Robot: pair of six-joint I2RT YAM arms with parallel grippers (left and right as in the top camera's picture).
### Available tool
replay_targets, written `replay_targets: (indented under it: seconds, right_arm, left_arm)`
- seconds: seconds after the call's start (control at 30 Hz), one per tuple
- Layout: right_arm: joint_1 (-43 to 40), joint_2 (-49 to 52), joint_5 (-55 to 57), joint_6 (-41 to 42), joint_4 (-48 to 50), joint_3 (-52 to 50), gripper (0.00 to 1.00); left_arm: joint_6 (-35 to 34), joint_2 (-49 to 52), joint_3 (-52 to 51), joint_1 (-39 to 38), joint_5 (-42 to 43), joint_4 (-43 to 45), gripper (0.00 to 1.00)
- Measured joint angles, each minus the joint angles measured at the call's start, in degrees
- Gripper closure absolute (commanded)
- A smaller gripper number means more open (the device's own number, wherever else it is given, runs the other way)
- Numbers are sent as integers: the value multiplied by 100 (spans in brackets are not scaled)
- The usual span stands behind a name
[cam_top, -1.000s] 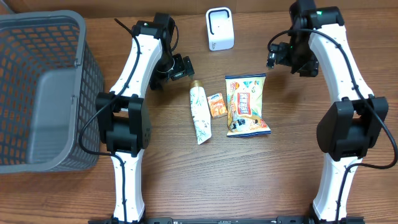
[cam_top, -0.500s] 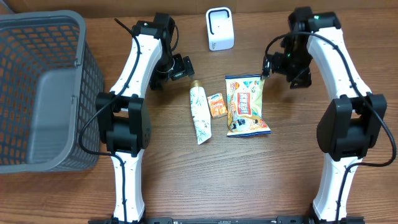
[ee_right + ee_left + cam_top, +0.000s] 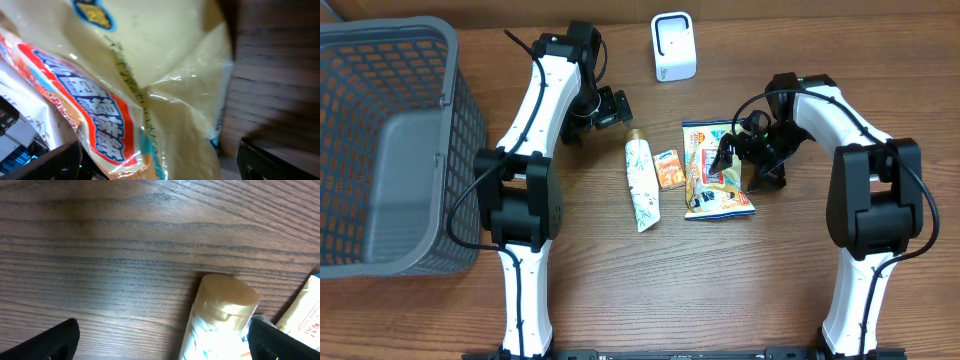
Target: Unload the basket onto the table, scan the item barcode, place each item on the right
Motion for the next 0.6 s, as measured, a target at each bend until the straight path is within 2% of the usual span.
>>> replay_targets:
  seconds: [0.13, 0.17, 0.27, 0.37, 0.4, 0.47, 0.6]
  right_arm:
    - [140, -103, -157, 330, 442, -258, 16]
    - [181, -114, -201, 393, 544, -297, 22]
    - [326, -153, -256, 754, 916, -437, 53]
    - [363, -142, -177, 1019, 1141, -505, 73]
    - [372, -142, -72, 1104, 1174, -516, 91]
    - [376, -140, 17, 1174, 1191, -522, 96]
    - [378, -136, 341, 1283, 1115, -514, 96]
  left_arm:
    - [0, 0, 0, 0, 0, 0, 0]
    - [0, 0, -2, 0, 0, 0, 0]
    - [0, 0, -2, 0, -2, 0, 0]
    - [0, 0, -2, 0, 0, 2, 0]
    - [0, 0, -2, 0, 0, 0, 0]
    - [0, 0, -2, 0, 0, 0, 0]
    - [0, 0, -2, 0, 0, 0, 0]
